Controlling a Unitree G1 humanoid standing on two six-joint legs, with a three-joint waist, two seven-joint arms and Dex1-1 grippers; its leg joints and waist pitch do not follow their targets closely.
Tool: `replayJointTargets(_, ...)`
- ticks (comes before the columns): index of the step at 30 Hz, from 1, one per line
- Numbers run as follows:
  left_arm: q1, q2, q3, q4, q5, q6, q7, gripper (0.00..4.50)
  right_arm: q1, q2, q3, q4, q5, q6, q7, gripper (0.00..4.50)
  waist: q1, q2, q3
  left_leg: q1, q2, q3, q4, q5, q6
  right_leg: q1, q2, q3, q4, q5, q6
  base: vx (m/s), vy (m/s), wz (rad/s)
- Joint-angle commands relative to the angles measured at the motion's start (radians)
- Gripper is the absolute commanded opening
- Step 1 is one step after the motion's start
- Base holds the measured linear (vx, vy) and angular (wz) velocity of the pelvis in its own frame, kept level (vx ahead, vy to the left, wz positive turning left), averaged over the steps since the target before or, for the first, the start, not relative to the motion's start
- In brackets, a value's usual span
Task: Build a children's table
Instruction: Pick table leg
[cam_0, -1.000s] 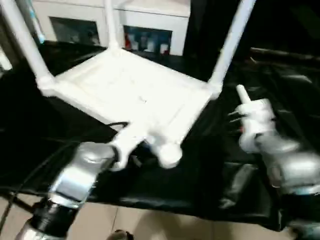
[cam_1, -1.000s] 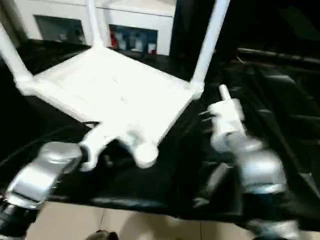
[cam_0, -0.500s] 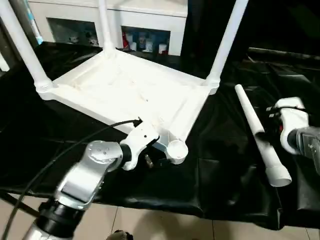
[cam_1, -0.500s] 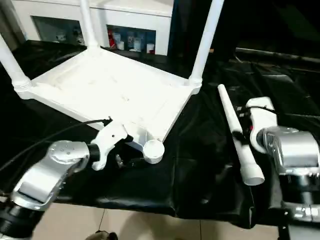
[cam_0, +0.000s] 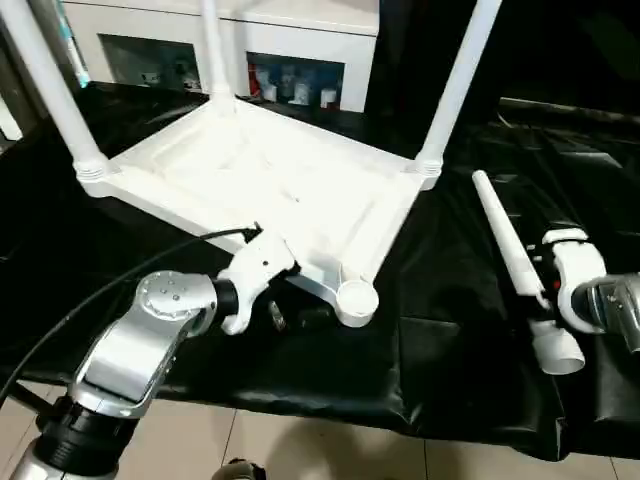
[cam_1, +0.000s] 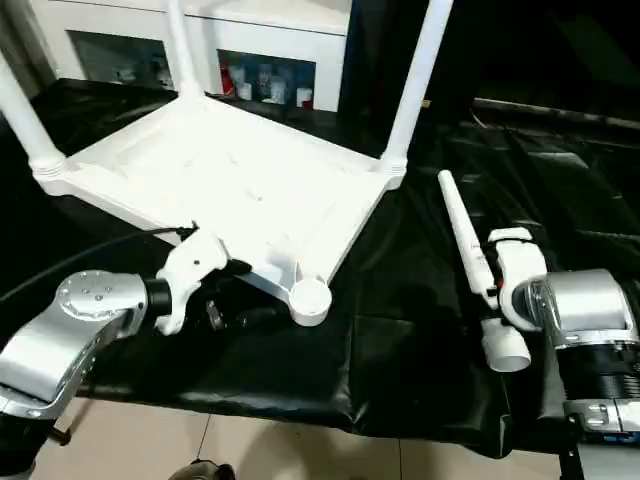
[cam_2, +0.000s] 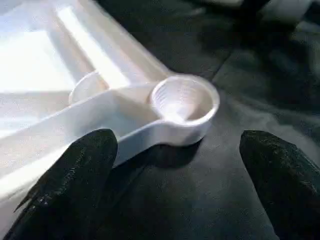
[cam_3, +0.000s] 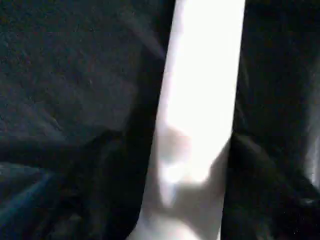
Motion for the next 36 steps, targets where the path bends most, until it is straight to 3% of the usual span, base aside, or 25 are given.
replayJointTargets(1, -0.017, 0.010, 0.023, -0.031, -0.044, 0.014, -0.023, 4.50, 0.001, -0.011, -0.002, 0.021, 0.004, -0.010, -0.001, 2.96, 0.001, -0.017, -0.067, 0.041, 0.050, -0.029, -0.061, -0.199, -0.048, 0.019, -0.050, 0.035, -0.080, -0.200, -0.210, 0.000, 0.000, 0.00)
replayJointTargets(4, -0.021, 0.031, 0.038, -0.059, -0.102, 0.034, -0.082, 4.50, -0.001, -0.012, -0.005, 0.042, 0.005, -0.016, 0.001, 2.79, 0.002, -0.018, -0.067, 0.042, 0.048, -0.029, -0.060, -0.198, -0.048, 0.017, -0.049, 0.035, -0.080, -0.210, -0.204, 0.000, 0.000, 0.00)
replayJointTargets(7, -0.030, 0.041, 0.044, -0.057, -0.107, 0.033, -0.089, 4.50, -0.006, -0.012, -0.009, 0.060, 0.000, -0.025, 0.003, 2.44, -0.001, -0.019, -0.068, 0.041, 0.048, -0.028, -0.061, -0.192, -0.048, 0.017, -0.046, 0.035, -0.078, -0.192, -0.202, 0.000, 0.000, 0.00)
replayJointTargets(10, -0.038, 0.047, 0.044, -0.043, -0.103, 0.027, -0.084, 4.50, -0.008, -0.007, -0.024, 0.077, 0.001, -0.030, -0.007, 2.37, 0.000, -0.015, -0.069, 0.042, 0.048, -0.029, -0.060, -0.200, -0.056, 0.018, -0.047, 0.036, -0.078, -0.195, -0.201, 0.000, 0.000, 0.00)
replayJointTargets(11, -0.043, 0.049, 0.041, -0.029, -0.093, 0.021, -0.073, 4.50, -0.005, -0.005, -0.029, 0.094, -0.001, -0.043, -0.013, 2.12, -0.001, -0.017, -0.069, 0.042, 0.048, -0.028, -0.060, -0.203, -0.057, 0.018, -0.046, 0.036, -0.079, -0.195, -0.200, 0.000, 0.000, 0.00)
replayJointTargets(18, -0.057, 0.053, 0.041, -0.020, -0.113, 0.016, -0.059, 4.50, -0.007, 0.009, -0.082, 0.132, 0.005, -0.082, -0.050, 1.91, 0.000, -0.014, -0.071, 0.042, 0.047, -0.028, -0.059, -0.193, -0.059, 0.019, -0.044, 0.035, -0.075, -0.165, -0.207, 0.000, 0.000, 0.00)
replayJointTargets(19, -0.068, 0.043, 0.051, -0.009, -0.112, 0.006, -0.045, 4.50, -0.013, 0.012, -0.120, 0.137, 0.011, -0.105, -0.071, 1.91, 0.000, -0.011, -0.071, 0.042, 0.046, -0.028, -0.059, -0.202, -0.062, 0.018, -0.044, 0.035, -0.077, -0.171, -0.208, 0.000, 0.000, 0.00)
replayJointTargets(20, -0.081, 0.025, 0.069, 0.005, -0.115, -0.008, -0.026, 4.50, -0.023, 0.019, -0.177, 0.138, 0.029, -0.134, -0.093, 1.91, -0.001, -0.014, -0.070, 0.043, 0.045, -0.026, -0.057, -0.217, -0.066, 0.017, -0.045, 0.037, -0.079, -0.183, -0.206, 0.000, 0.000, 0.00)
replayJointTargets(22, -0.097, 0.000, 0.091, 0.022, -0.122, -0.020, -0.004, 4.50, -0.031, 0.031, -0.239, 0.134, 0.051, -0.191, -0.118, 1.91, 0.000, -0.015, -0.071, 0.042, 0.046, -0.028, -0.058, -0.225, -0.070, 0.018, -0.046, 0.036, -0.079, -0.189, -0.201, 0.000, 0.000, 0.00)
replayJointTargets(23, -0.120, -0.035, 0.119, 0.045, -0.139, -0.030, 0.022, 4.50, -0.044, 0.057, -0.337, 0.132, 0.095, -0.307, -0.157, 1.91, 0.001, -0.011, -0.072, 0.044, 0.047, -0.029, -0.058, -0.227, -0.071, 0.018, -0.048, 0.035, -0.078, -0.184, -0.200, 0.000, 0.000, 0.00)
replayJointTargets(24, -0.120, -0.035, 0.119, 0.045, -0.139, -0.030, 0.022, 4.50, -0.044, 0.057, -0.337, 0.132, 0.095, -0.307, -0.157, 1.91, 0.000, -0.012, -0.072, 0.044, 0.046, -0.027, -0.057, -0.231, -0.071, 0.016, -0.048, 0.036, -0.079, -0.183, -0.199, 0.000, 0.000, 0.00)
replayJointTargets(26, -0.151, -0.084, 0.159, 0.060, -0.186, -0.013, 0.049, 4.50, -0.063, 0.090, -0.443, 0.120, 0.166, -0.409, -0.166, 1.91, -0.001, -0.013, -0.075, 0.043, 0.045, -0.028, -0.056, -0.227, -0.067, 0.018, -0.046, 0.033, -0.074, -0.165, -0.202, 0.000, 0.000, 0.00)
replayJointTargets(28, -0.189, -0.164, 0.216, 0.081, -0.273, 0.030, 0.078, 4.50, -0.058, 0.135, -0.514, 0.047, 0.282, -0.463, -0.044, 1.91, 0.000, -0.014, -0.076, 0.041, 0.044, -0.025, -0.053, -0.219, -0.042, 0.022, -0.045, 0.034, -0.072, -0.126, -0.212, 0.000, 0.000, 0.00)
replayJointTargets(31, -0.220, -0.223, 0.254, 0.111, -0.327, 0.058, 0.103, 4.50, -0.045, 0.173, -0.545, -0.036, 0.376, -0.435, 0.065, 1.91, 0.003, -0.016, -0.078, 0.034, 0.045, -0.026, -0.052, -0.168, 0.009, 0.029, -0.043, 0.030, -0.068, -0.071, -0.234, 0.000, 0.000, 0.00)
replayJointTargets(34, -0.266, -0.289, 0.294, 0.161, -0.391, 0.088, 0.123, 4.50, -0.012, 0.231, -0.580, -0.168, 0.523, -0.393, 0.201, 1.91, 0.010, -0.017, -0.079, 0.034, 0.045, -0.025, -0.049, -0.148, 0.041, 0.031, -0.045, 0.030, -0.068, -0.056, -0.248, 0.000, 0.000, 0.00)
replayJointTargets(35, -0.289, -0.310, 0.312, 0.181, -0.416, 0.099, 0.132, 4.50, 0.002, 0.247, -0.585, -0.204, 0.573, -0.389, 0.236, 1.91, 0.013, -0.022, -0.080, 0.036, 0.048, -0.027, -0.050, -0.140, 0.044, 0.030, -0.045, 0.027, -0.068, -0.060, -0.251, 0.000, 0.000, 0.00)
replayJointTargets(36, -0.304, -0.323, 0.324, 0.194, -0.432, 0.105, 0.138, 4.50, 0.011, 0.255, -0.587, -0.224, 0.603, -0.390, 0.255, 1.91, 0.016, -0.021, -0.080, 0.036, 0.047, -0.024, -0.050, -0.141, 0.043, 0.031, -0.045, 0.028, -0.068, -0.063, -0.254, 0.000, 0.000, 0.00)
